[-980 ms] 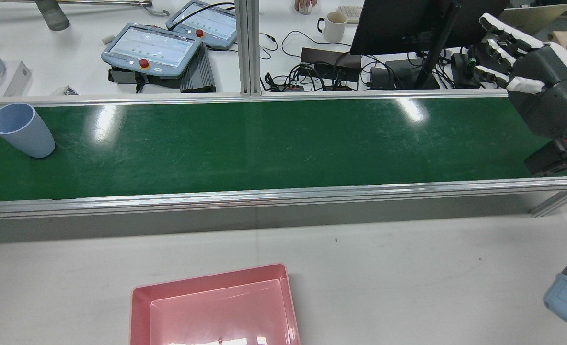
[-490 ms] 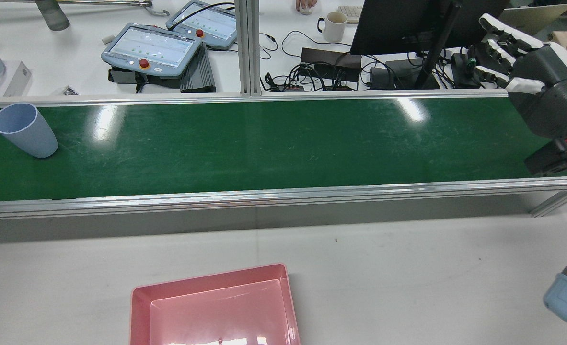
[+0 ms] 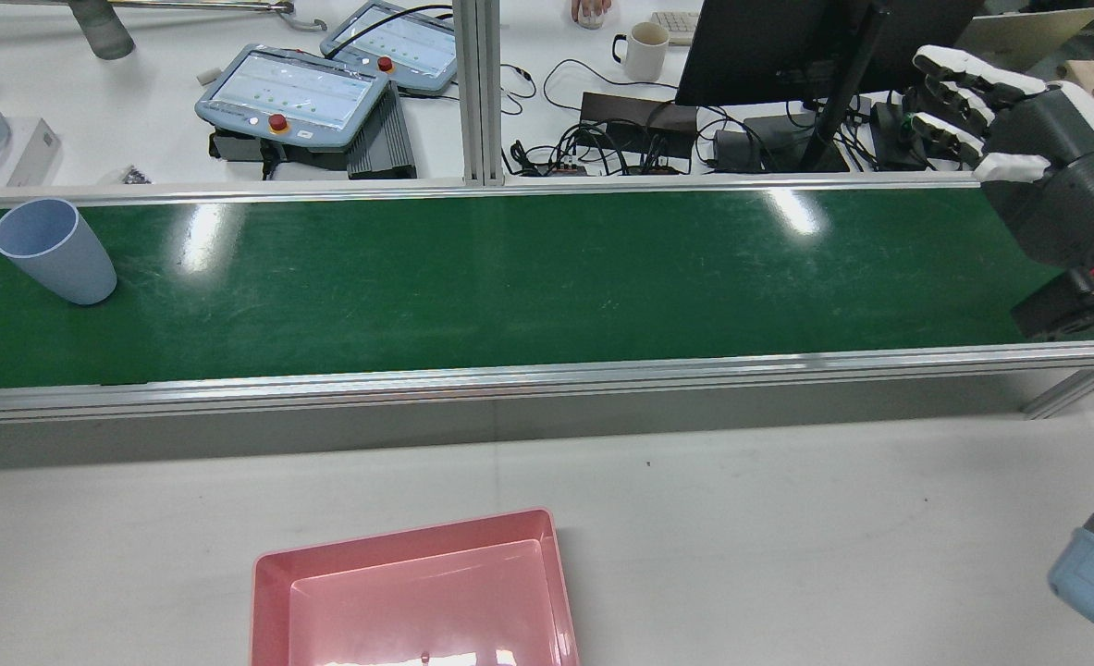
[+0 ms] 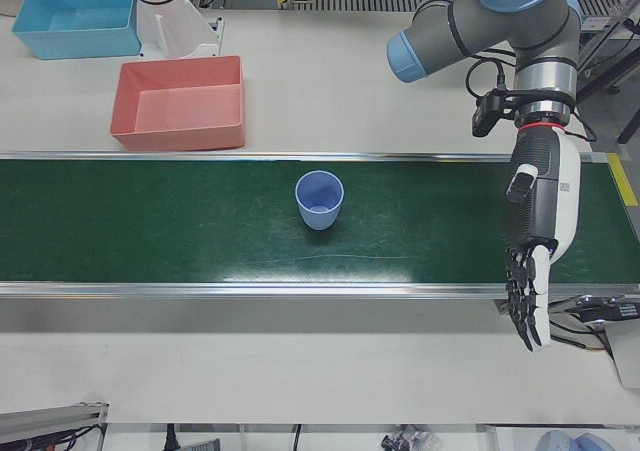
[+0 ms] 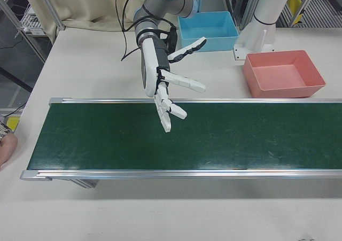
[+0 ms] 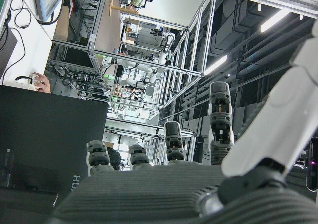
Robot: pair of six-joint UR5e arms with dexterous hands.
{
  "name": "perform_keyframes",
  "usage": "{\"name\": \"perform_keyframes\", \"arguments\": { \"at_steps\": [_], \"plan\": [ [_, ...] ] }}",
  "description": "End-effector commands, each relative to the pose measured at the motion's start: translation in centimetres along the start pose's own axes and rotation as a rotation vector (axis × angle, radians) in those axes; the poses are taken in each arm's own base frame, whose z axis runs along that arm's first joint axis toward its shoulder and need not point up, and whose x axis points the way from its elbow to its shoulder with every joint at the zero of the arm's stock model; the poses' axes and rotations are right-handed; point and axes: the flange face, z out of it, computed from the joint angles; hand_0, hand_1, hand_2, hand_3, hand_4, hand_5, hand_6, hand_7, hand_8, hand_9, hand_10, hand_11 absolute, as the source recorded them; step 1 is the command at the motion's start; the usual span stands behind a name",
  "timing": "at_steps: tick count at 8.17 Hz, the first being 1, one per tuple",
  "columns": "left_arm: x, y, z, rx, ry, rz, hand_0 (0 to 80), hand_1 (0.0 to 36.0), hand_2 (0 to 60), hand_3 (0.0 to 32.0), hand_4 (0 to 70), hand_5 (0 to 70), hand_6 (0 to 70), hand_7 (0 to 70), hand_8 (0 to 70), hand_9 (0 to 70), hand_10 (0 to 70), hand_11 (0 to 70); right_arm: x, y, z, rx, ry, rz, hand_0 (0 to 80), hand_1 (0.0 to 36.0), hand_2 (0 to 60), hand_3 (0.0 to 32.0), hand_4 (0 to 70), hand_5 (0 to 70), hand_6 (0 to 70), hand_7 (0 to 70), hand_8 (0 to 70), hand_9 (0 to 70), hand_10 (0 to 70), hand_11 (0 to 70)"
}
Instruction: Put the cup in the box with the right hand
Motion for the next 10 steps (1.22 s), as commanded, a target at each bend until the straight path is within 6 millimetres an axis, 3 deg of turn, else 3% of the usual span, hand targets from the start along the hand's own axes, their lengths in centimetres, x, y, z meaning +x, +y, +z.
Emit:
{"name": "perform_keyframes", "arguments": {
  "at_steps": [1,5,6,10],
  "plan": [
    [0.00,-0.02,-0.01,0.000,0.000,0.000,0.0,0.0,0.0,0.0,0.0,0.0,0.0,0.0,0.0,0.0,0.0,0.0,0.09,-0.04,-0.07,0.001,0.003,0.000,46.4,0.0,0.0,13.8,26.3,2.1,4.2,27.6,3.2,9.8,6.5,9.9],
    [0.00,-0.02,-0.01,0.000,0.000,0.000,0.0,0.0,0.0,0.0,0.0,0.0,0.0,0.0,0.0,0.0,0.0,0.0,0.11,0.04,-0.01,-0.002,0.002,0.001,46.3,0.0,0.0,15.2,27.8,2.1,4.4,29.7,3.5,10.4,6.8,10.3],
    [0.00,-0.02,-0.01,0.000,0.000,-0.002,0.0,0.0,0.0,0.0,0.0,0.0,0.0,0.0,0.0,0.0,0.0,0.0,0.08,0.10,-0.01,-0.003,0.001,0.002,46.7,0.0,0.0,32.0,22.9,2.2,2.0,29.2,2.0,7.7,6.7,10.3],
    [0.00,-0.02,-0.01,0.000,0.000,0.000,0.0,0.0,0.0,0.0,0.0,0.0,0.0,0.0,0.0,0.0,0.0,0.0,0.08,0.10,-0.01,-0.003,0.001,0.002,46.2,0.0,0.0,32.0,20.1,2.0,0.0,22.8,0.0,3.1,5.4,8.4]
  ]
}}
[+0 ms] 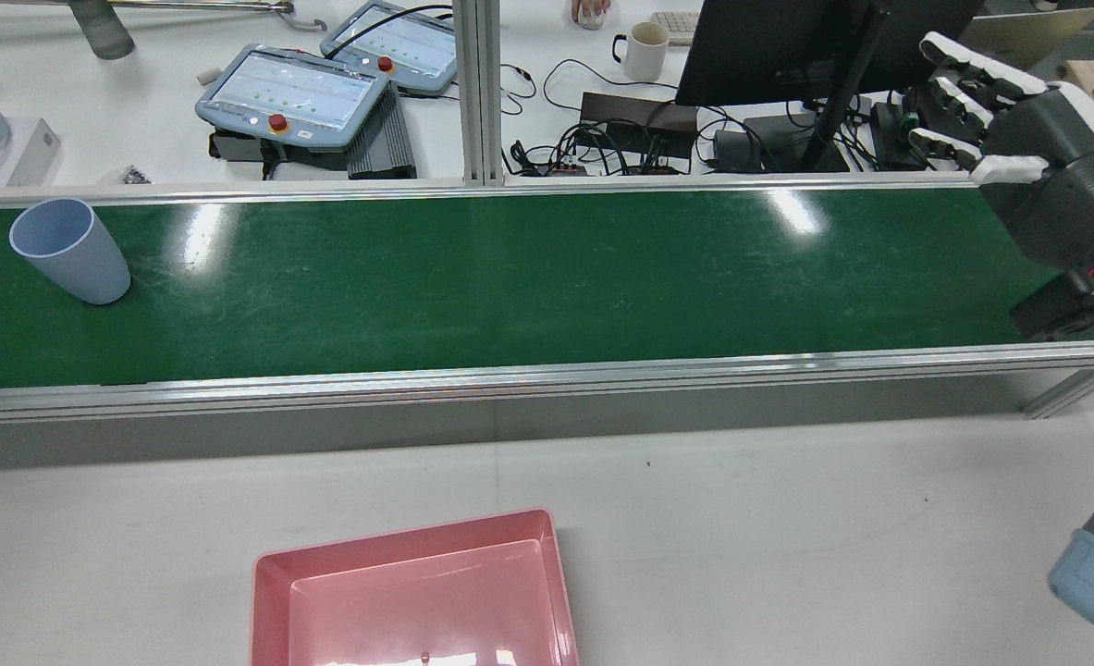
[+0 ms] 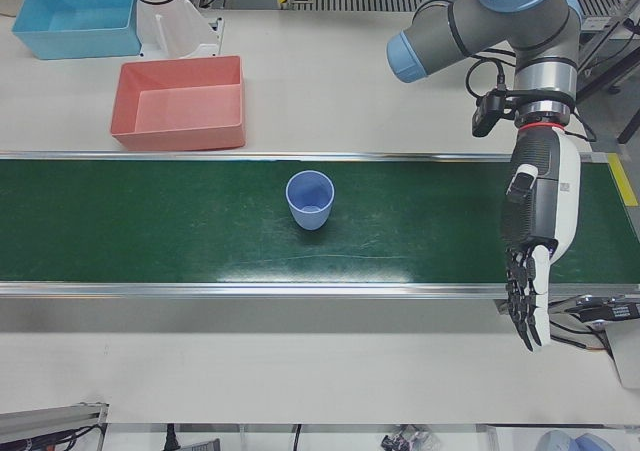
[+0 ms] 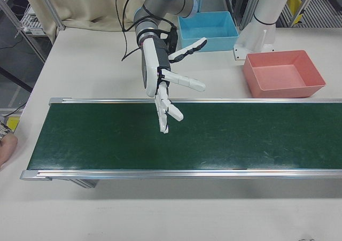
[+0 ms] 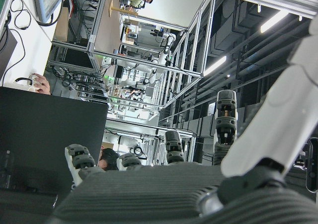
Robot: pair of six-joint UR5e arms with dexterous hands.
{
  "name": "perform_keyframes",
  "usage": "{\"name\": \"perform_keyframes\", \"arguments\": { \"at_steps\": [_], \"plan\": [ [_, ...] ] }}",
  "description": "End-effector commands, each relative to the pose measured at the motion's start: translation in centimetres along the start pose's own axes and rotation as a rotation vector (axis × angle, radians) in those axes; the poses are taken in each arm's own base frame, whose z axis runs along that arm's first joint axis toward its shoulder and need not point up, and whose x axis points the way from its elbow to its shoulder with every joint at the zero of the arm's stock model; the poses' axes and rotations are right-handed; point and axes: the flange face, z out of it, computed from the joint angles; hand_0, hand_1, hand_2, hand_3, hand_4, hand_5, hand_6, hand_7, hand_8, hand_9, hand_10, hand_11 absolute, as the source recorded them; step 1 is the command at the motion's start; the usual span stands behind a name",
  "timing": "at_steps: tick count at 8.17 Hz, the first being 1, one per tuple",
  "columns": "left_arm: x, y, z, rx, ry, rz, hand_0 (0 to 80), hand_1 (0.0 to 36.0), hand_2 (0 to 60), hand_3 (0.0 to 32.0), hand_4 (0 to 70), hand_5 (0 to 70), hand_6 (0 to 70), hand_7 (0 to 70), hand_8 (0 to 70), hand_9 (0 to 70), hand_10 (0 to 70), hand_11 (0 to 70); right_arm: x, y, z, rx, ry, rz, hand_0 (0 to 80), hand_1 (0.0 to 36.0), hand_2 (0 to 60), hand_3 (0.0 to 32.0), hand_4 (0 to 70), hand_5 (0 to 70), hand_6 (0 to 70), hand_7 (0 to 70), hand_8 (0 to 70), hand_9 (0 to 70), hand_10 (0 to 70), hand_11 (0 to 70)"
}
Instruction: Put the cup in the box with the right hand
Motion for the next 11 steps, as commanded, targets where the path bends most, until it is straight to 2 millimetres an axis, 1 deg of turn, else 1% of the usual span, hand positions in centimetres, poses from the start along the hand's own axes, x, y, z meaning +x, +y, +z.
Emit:
{"name": "perform_keyframes", "arguments": {
  "at_steps": [1,5,6,7,9,11],
  "plan": [
    [0.00,0.00,0.00,0.000,0.000,0.000,0.0,0.0,0.0,0.0,0.0,0.0,0.0,0.0,0.0,0.0,0.0,0.0,-0.01,0.02,0.00,0.000,0.000,0.000,46.2,0.0,0.0,32.0,20.0,2.0,0.0,22.4,0.0,3.0,5.4,8.3],
    [0.00,0.00,0.00,0.000,0.000,-0.001,0.0,0.0,0.0,0.0,0.0,0.0,0.0,0.0,0.0,0.0,0.0,0.0,-0.08,-0.01,0.00,0.001,-0.001,-0.001,46.5,0.0,0.0,32.0,20.7,2.1,0.6,23.4,0.0,3.3,6.0,9.3],
    [0.00,0.00,0.00,0.000,0.000,-0.001,0.0,0.0,0.0,0.0,0.0,0.0,0.0,0.0,0.0,0.0,0.0,0.0,-0.01,0.00,-0.02,0.001,0.000,-0.001,46.6,0.1,0.0,26.2,23.5,2.3,2.7,25.9,1.3,6.7,7.4,11.3],
    [0.02,0.09,0.05,-0.001,0.000,0.000,0.0,0.0,0.0,0.0,0.0,0.0,0.0,0.0,0.0,0.0,0.0,0.0,-0.01,0.00,-0.02,0.001,0.000,-0.001,46.5,0.0,0.0,14.0,26.7,2.3,4.3,27.0,3.0,9.6,7.6,11.5],
    [0.00,0.00,0.00,0.000,0.000,0.000,0.0,0.0,0.0,0.0,0.0,0.0,0.0,0.0,0.0,0.0,0.0,0.0,-0.02,0.00,-0.02,0.001,-0.001,0.001,46.3,0.0,0.0,13.8,25.6,2.4,4.3,27.0,4.0,10.6,7.4,11.2],
    [0.02,0.09,0.05,-0.001,0.000,-0.001,0.0,0.0,0.0,0.0,0.0,0.0,0.0,0.0,0.0,0.0,0.0,0.0,-0.02,0.00,-0.02,0.001,-0.001,-0.001,46.6,0.0,0.0,12.8,25.8,2.4,4.5,27.6,4.0,10.9,7.4,11.2]
  ]
}}
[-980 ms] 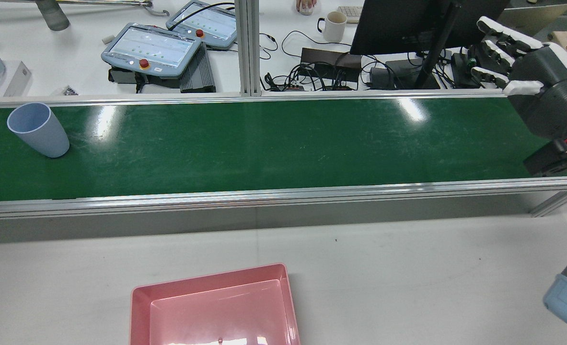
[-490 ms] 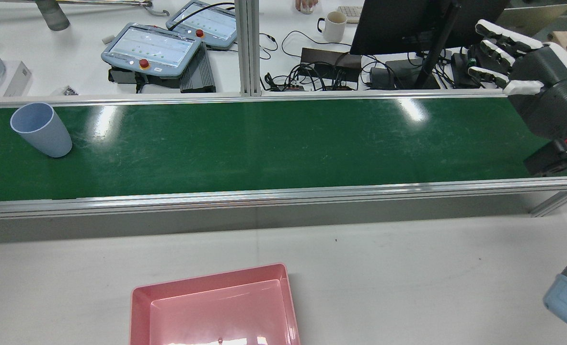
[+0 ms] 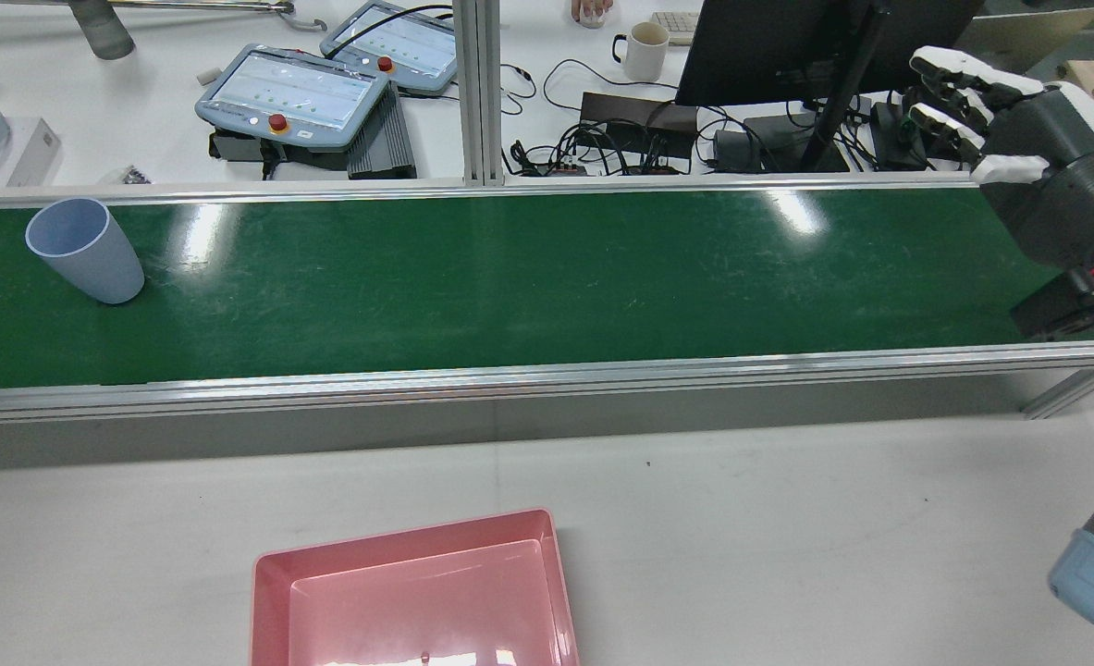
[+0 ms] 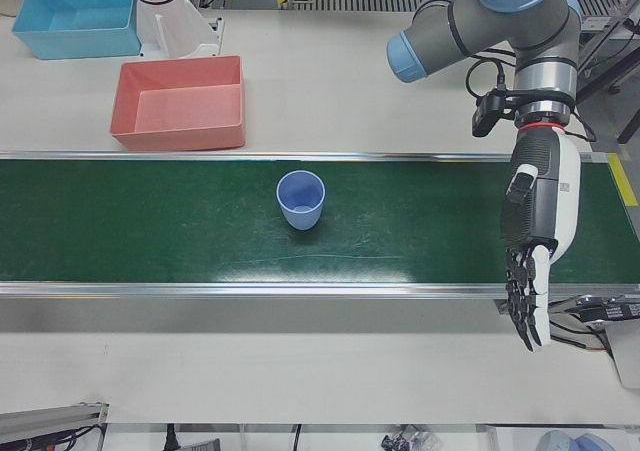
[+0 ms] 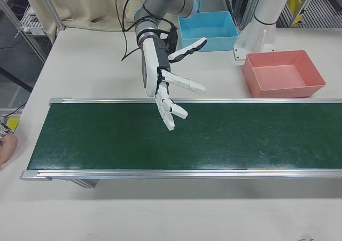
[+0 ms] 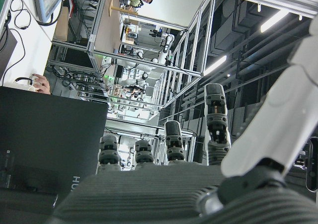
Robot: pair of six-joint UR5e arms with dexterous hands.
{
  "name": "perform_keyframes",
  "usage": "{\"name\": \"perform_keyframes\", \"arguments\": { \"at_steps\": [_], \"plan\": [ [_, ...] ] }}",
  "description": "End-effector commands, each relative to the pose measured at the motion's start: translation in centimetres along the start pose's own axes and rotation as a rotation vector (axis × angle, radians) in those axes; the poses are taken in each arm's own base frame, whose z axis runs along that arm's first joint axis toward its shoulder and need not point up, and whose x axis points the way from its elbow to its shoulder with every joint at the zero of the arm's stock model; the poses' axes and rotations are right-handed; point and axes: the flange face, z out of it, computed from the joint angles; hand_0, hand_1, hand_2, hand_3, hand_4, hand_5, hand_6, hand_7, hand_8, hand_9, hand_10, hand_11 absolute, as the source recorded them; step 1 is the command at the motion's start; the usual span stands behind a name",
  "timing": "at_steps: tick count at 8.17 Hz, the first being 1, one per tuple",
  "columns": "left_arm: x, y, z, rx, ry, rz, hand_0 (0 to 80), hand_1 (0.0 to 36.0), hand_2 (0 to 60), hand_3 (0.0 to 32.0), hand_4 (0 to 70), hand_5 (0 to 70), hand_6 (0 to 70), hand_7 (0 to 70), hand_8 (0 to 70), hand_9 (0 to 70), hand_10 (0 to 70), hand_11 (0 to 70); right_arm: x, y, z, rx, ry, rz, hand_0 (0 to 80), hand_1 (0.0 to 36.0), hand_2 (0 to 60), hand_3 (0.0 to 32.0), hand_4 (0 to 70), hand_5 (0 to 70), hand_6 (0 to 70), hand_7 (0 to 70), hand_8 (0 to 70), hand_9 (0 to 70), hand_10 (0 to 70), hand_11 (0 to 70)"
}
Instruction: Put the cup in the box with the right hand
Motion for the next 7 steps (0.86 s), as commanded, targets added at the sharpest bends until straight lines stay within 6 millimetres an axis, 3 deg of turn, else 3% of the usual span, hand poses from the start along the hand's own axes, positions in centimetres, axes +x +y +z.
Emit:
{"name": "perform_keyframes", "arguments": {
  "at_steps": [1,4,5,6,7],
  "plan": [
    [0.00,-0.01,-0.01,0.000,0.000,0.000,0.0,0.0,0.0,0.0,0.0,0.0,0.0,0.0,0.0,0.0,0.0,0.0,0.00,0.00,0.00,0.000,0.000,-0.001,46.6,0.0,0.0,12.4,26.0,2.5,4.6,28.0,4.1,11.0,7.4,11.3],
    [0.00,-0.01,-0.01,0.000,0.000,0.000,0.0,0.0,0.0,0.0,0.0,0.0,0.0,0.0,0.0,0.0,0.0,0.0,0.02,0.02,0.01,-0.002,0.001,0.000,46.5,0.0,0.0,13.2,27.0,2.4,4.8,29.6,4.4,11.7,7.4,11.2],
    [0.00,-0.01,-0.01,0.000,0.000,-0.001,0.0,0.0,0.0,0.0,0.0,0.0,0.0,0.0,0.0,0.0,0.0,0.0,0.02,0.02,0.01,-0.002,0.001,0.000,46.5,0.0,0.0,19.0,27.6,2.3,4.6,31.6,4.4,11.9,7.6,11.5],
    [0.00,-0.01,-0.01,0.000,0.000,0.000,0.0,0.0,0.0,0.0,0.0,0.0,0.0,0.0,0.0,0.0,0.0,0.0,0.03,0.08,0.06,-0.003,0.000,0.000,46.7,0.0,0.0,32.0,23.4,2.4,2.7,31.4,3.1,10.0,7.5,11.3],
    [0.00,-0.01,-0.01,0.000,0.000,-0.001,0.0,0.0,0.0,0.0,0.0,0.0,0.0,0.0,0.0,0.0,0.0,0.0,0.03,0.08,0.06,-0.003,0.000,0.000,46.8,0.0,0.0,32.0,24.1,2.3,2.1,28.8,2.4,8.2,7.0,10.7]
  ]
}}
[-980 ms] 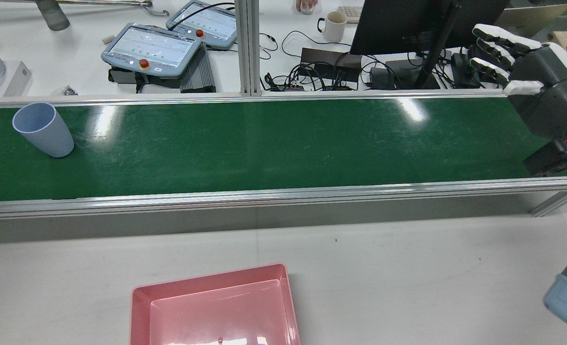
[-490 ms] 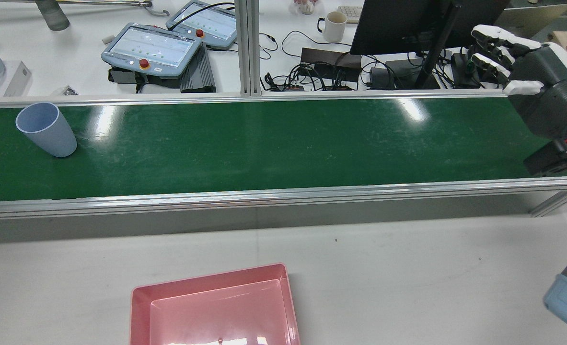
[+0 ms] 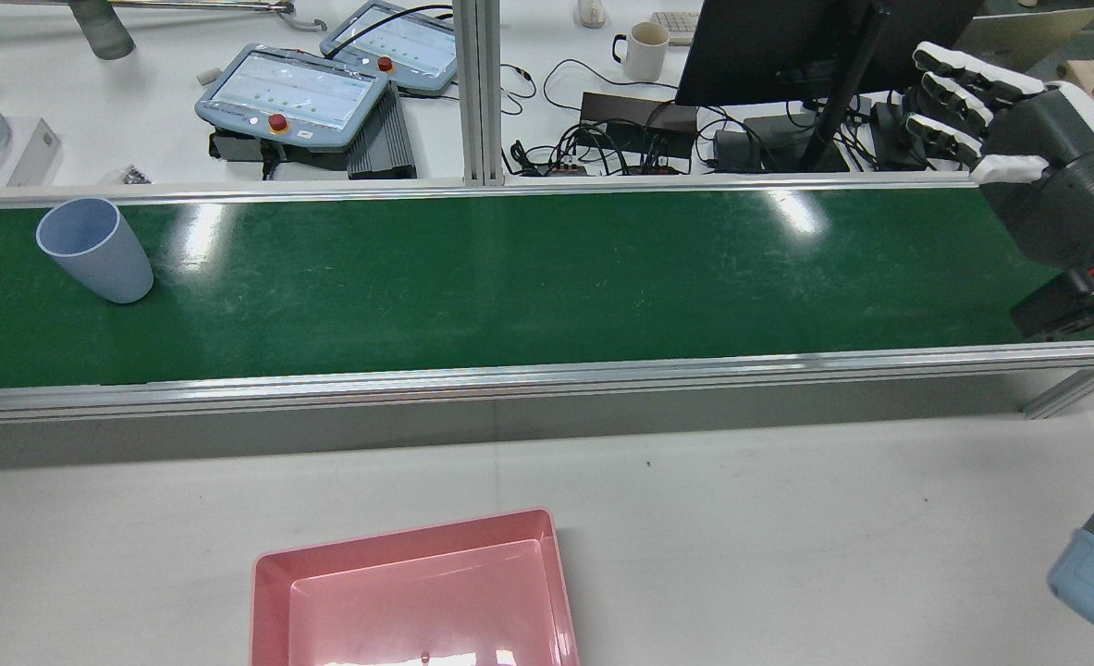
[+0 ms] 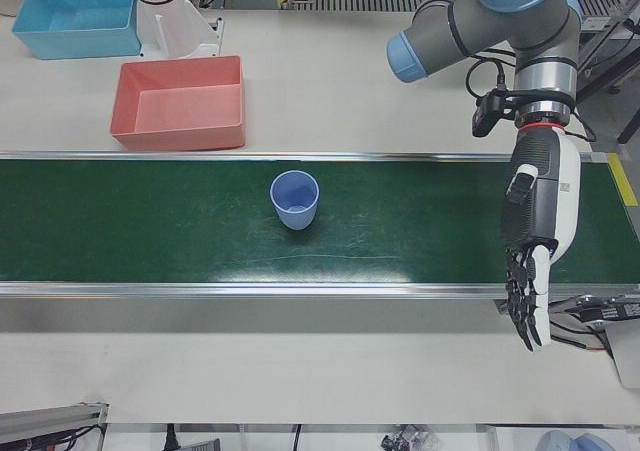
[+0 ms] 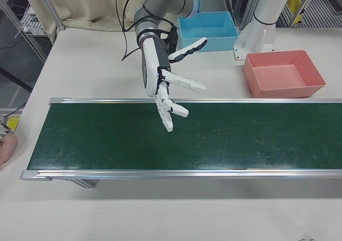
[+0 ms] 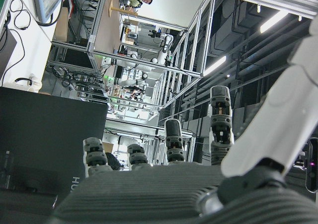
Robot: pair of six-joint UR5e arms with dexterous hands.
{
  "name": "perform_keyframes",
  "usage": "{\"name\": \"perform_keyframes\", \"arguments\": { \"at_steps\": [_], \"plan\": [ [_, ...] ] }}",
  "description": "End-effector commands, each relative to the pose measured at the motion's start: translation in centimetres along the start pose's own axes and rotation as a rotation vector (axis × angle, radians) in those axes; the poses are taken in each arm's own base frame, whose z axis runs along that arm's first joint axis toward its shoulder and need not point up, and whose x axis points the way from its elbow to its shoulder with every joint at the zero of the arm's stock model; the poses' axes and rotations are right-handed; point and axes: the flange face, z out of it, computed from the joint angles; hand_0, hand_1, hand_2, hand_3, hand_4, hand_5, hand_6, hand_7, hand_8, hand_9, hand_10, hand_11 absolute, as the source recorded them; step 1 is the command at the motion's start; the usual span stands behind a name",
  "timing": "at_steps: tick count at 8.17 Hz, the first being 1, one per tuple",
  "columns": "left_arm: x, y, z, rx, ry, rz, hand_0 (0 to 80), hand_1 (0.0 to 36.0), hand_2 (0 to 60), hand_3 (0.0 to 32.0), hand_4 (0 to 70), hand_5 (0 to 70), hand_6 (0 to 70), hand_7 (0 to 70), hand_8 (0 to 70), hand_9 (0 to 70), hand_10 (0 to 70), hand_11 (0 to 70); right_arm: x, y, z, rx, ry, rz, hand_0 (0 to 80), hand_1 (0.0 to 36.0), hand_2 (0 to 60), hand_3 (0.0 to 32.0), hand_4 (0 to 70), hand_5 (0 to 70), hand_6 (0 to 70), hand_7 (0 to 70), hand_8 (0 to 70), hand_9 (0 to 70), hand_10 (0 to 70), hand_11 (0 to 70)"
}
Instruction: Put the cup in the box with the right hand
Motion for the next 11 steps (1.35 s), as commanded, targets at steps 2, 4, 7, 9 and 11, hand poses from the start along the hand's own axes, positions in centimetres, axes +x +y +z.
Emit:
{"name": "perform_keyframes", "arguments": {
  "at_steps": [2,4,7,9,11],
  "plan": [
    [0.02,0.10,0.05,-0.002,0.000,0.001,0.0,0.0,0.0,0.0,0.0,0.0,0.0,0.0,0.0,0.0,0.0,0.0,0.01,0.04,0.03,-0.001,0.000,0.001,46.8,0.1,0.0,32.0,23.0,2.4,1.8,27.2,1.9,7.2,6.9,10.5],
    [0.00,0.01,0.00,0.000,0.000,0.001,0.0,0.0,0.0,0.0,0.0,0.0,0.0,0.0,0.0,0.0,0.0,0.0,-0.02,0.10,0.02,-0.002,-0.001,0.001,46.8,0.2,0.0,32.0,21.5,2.5,1.4,25.1,1.8,6.3,6.4,9.9],
    [0.00,0.01,0.00,0.000,0.000,0.001,0.0,0.0,0.0,0.0,0.0,0.0,0.0,0.0,0.0,0.0,0.0,0.0,-0.03,0.04,-0.02,-0.001,0.000,0.001,46.7,0.1,0.0,28.6,23.7,1.8,0.0,15.4,0.0,1.6,5.7,9.0],
    [0.00,0.01,0.00,0.000,0.000,0.001,0.0,0.0,0.0,0.0,0.0,0.0,0.0,0.0,0.0,0.0,0.0,0.0,-0.03,0.04,-0.02,-0.001,0.000,0.001,46.7,0.0,0.0,21.2,25.9,1.8,0.7,16.2,0.0,1.8,6.4,9.9],
    [0.02,0.10,0.05,-0.002,0.000,0.001,0.0,0.0,0.0,0.0,0.0,0.0,0.0,0.0,0.0,0.0,0.0,0.0,-0.03,0.03,-0.04,0.000,0.000,0.000,46.5,0.0,0.0,16.8,28.0,1.8,1.7,19.2,0.0,2.4,7.2,11.0]
  ]
}}
